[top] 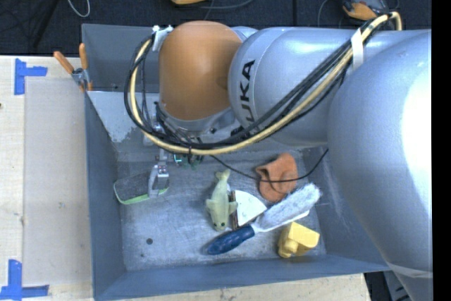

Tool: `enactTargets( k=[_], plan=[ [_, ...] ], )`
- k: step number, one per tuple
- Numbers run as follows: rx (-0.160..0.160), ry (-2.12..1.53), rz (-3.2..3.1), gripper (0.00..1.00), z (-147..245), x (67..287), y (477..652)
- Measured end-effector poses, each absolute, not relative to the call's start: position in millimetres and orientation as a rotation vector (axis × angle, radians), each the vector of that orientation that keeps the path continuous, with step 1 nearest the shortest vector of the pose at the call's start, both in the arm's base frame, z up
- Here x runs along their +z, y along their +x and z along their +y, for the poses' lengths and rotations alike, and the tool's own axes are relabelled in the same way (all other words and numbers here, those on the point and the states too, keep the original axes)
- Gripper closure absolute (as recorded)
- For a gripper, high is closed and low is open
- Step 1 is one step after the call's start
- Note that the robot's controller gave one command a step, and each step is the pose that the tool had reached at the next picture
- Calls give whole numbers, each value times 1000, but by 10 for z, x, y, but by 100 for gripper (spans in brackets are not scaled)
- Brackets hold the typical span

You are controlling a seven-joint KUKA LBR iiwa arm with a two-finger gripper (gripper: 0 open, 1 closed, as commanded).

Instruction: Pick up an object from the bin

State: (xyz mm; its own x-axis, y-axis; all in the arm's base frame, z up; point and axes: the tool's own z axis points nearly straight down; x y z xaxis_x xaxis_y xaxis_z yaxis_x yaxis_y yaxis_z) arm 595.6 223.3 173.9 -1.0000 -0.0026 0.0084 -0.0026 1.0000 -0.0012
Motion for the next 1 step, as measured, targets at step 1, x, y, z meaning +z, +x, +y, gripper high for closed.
enactTargets(
  k=[1],
  plan=[
    [0,-2,-3140,0,2221,1789,5975]
  ],
)
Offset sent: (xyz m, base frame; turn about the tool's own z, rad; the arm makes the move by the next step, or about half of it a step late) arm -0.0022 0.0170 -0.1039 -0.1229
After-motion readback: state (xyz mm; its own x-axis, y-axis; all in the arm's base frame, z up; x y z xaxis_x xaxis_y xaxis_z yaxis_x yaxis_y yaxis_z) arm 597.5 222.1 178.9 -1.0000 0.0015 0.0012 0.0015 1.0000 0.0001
